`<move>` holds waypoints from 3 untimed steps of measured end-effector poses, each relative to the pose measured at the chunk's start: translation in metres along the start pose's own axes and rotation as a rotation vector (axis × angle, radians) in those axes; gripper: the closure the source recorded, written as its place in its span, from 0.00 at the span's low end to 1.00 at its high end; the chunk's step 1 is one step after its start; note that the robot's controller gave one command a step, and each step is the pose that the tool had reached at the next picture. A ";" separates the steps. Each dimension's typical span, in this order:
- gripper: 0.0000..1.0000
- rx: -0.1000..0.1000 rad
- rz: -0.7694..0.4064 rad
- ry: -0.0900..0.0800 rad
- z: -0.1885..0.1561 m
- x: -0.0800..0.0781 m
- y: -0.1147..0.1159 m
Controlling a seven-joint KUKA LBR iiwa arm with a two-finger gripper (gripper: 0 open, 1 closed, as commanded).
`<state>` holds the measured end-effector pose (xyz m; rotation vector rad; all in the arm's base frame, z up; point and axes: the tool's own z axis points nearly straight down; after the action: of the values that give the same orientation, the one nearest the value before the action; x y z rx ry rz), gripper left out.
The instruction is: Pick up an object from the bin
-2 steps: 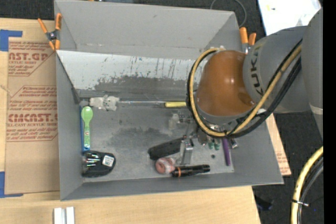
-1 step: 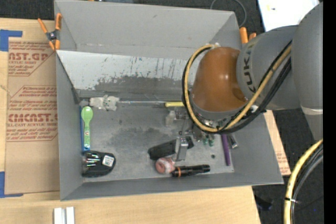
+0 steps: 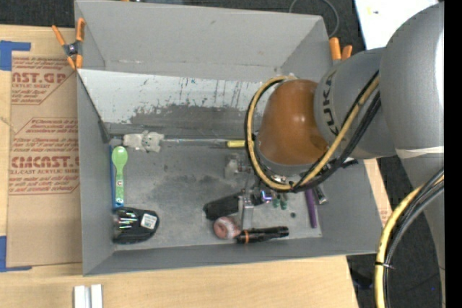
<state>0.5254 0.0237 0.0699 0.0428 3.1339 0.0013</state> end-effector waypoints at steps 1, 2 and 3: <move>1.00 -0.002 0.124 -0.002 0.000 -0.007 0.007; 1.00 -0.002 0.123 -0.002 0.000 -0.007 0.007; 1.00 -0.003 0.123 -0.002 -0.004 -0.007 0.007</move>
Offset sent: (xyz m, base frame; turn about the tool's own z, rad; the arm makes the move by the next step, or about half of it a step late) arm 0.0000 0.0000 0.0000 0.0000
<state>0.5327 0.0302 0.0741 0.2354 3.1234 0.0060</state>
